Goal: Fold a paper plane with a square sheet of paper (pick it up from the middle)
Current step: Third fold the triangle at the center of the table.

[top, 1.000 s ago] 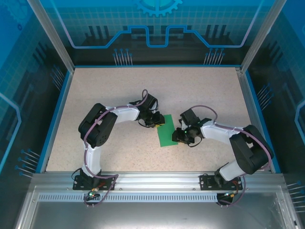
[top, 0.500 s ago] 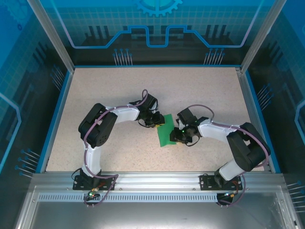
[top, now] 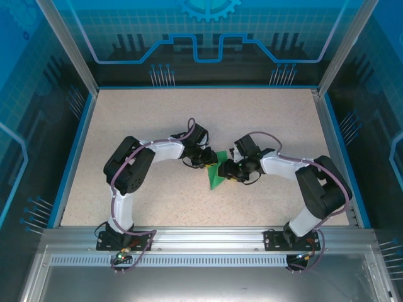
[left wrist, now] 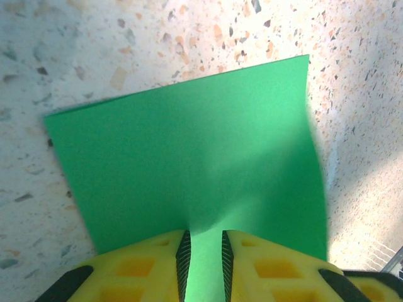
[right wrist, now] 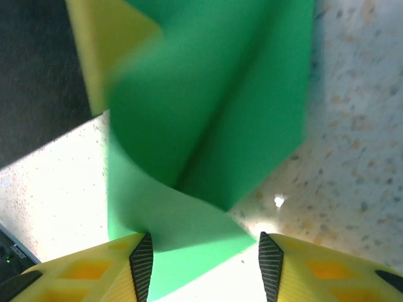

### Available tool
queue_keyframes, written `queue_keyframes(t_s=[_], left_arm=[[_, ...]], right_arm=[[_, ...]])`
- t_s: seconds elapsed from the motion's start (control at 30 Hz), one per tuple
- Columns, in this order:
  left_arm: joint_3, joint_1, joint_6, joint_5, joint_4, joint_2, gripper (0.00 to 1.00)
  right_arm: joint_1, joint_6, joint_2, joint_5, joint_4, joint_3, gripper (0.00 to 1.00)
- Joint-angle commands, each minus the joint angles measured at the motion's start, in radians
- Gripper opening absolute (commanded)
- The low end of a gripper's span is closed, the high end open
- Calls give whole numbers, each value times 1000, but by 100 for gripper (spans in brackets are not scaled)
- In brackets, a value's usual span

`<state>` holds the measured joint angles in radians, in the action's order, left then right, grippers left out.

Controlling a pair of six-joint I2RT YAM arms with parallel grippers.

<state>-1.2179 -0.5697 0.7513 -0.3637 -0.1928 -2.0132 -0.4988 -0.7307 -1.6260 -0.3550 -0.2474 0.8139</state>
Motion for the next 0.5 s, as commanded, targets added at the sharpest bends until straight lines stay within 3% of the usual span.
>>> queue_keyframes(t_s=[0.0,0.47], left_arm=[[11,3,-24,26,-52,-22,25],[1,3,-32,33,-72,-19,25]], right_arm=[[27,45,-33,-53,23,41,53],[77,48,27,-167,30,11,60]])
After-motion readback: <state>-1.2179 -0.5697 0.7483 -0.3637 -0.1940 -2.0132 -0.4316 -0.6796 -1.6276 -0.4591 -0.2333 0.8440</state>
